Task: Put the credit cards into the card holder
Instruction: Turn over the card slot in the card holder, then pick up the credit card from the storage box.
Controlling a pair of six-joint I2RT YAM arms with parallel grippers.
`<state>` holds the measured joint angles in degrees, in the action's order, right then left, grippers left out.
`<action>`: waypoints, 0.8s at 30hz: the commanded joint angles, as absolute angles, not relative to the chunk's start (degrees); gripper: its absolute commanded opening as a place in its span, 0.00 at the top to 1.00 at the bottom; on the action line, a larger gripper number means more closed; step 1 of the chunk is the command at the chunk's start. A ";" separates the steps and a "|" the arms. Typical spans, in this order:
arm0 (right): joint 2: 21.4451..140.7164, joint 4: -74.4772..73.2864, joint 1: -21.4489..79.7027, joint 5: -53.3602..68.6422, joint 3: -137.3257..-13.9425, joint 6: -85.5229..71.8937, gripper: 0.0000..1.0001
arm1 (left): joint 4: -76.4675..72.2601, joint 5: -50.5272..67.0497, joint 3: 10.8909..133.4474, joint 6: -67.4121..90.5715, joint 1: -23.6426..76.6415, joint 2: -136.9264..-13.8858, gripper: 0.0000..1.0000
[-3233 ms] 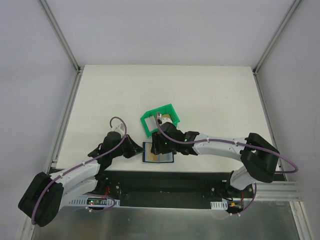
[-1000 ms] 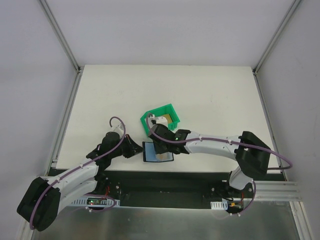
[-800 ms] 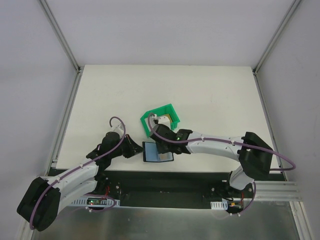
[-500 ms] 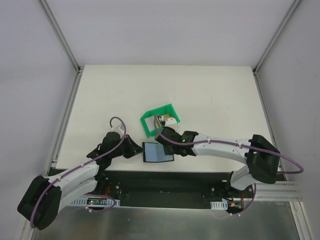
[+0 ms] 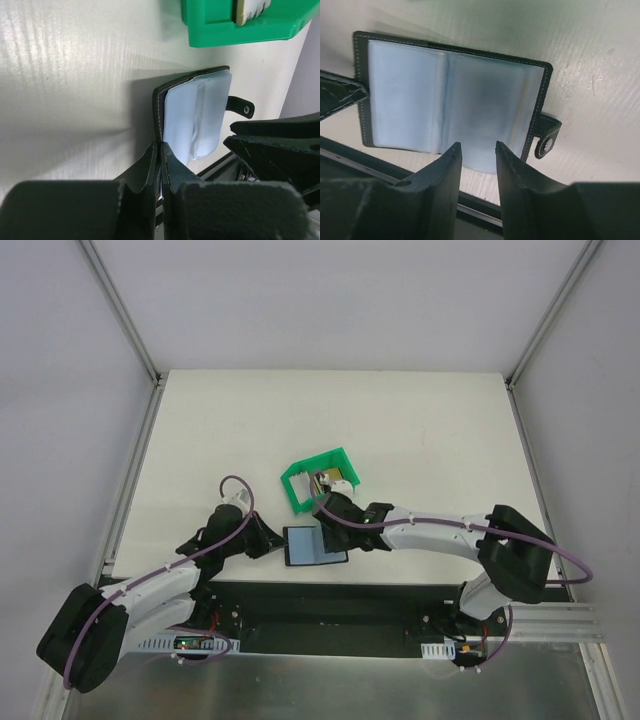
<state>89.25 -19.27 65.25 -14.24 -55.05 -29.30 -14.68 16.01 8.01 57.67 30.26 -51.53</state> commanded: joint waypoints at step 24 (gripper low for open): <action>98.43 -9.85 63.28 1.91 -59.23 -28.74 0.67 | -19.77 15.47 5.89 58.36 29.79 -55.46 1.00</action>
